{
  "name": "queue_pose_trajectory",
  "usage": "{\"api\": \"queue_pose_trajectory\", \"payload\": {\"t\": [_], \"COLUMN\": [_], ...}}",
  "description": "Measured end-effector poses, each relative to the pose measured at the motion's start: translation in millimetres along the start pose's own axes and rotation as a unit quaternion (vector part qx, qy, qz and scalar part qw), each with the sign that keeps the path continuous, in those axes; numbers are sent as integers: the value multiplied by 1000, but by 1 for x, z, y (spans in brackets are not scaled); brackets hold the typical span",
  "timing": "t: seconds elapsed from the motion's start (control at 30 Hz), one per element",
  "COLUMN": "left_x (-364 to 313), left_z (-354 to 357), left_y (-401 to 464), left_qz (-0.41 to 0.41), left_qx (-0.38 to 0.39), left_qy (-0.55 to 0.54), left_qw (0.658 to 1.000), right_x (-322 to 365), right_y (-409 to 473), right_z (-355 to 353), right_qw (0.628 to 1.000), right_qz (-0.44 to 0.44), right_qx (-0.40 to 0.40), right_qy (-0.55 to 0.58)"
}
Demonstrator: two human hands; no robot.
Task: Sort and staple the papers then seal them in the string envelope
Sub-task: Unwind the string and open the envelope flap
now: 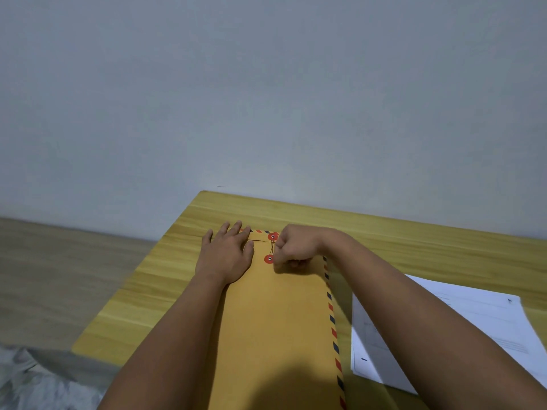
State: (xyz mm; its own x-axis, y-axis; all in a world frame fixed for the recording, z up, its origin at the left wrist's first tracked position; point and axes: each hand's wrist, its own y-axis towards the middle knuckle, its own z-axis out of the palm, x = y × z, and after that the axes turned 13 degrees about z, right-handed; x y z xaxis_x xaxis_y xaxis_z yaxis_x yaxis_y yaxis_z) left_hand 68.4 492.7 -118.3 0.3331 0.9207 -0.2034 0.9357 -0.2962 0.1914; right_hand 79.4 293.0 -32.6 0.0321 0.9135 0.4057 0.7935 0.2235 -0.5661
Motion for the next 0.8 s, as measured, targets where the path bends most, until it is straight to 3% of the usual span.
{"api": "queue_pose_trajectory", "payload": {"t": [0.13, 0.23, 0.3, 0.43, 0.5, 0.57, 0.67, 0.8], "left_x": [0, 0, 0, 0, 0, 0, 0, 0], "left_z": [0, -1, 0, 0, 0, 0, 0, 1], "left_y": [0, 0, 0, 0, 0, -1, -1, 0], "left_qz": [-2, 1, 1, 1, 4, 5, 4, 8], "left_qx": [2, 0, -1, -5, -6, -7, -9, -13], "left_qy": [-1, -3, -2, 5, 6, 2, -2, 2], "left_qw": [1000, 1000, 1000, 1000, 1000, 1000, 1000, 1000], "right_x": [-15, -20, -17, 3, 12, 16, 15, 18], "right_y": [-4, 2, 3, 3, 9, 18, 33, 44], "right_z": [-23, -33, -34, -31, -28, -22, -17, -22], "right_qw": [995, 986, 972, 903, 887, 910, 964, 983], "right_qz": [76, 74, 44, -20, -32, -25, -27, -5], "right_qx": [-66, -144, -173, -102, -48, -41, -124, -180], "right_qy": [-21, 48, 150, 418, 458, 411, 232, -31]}}
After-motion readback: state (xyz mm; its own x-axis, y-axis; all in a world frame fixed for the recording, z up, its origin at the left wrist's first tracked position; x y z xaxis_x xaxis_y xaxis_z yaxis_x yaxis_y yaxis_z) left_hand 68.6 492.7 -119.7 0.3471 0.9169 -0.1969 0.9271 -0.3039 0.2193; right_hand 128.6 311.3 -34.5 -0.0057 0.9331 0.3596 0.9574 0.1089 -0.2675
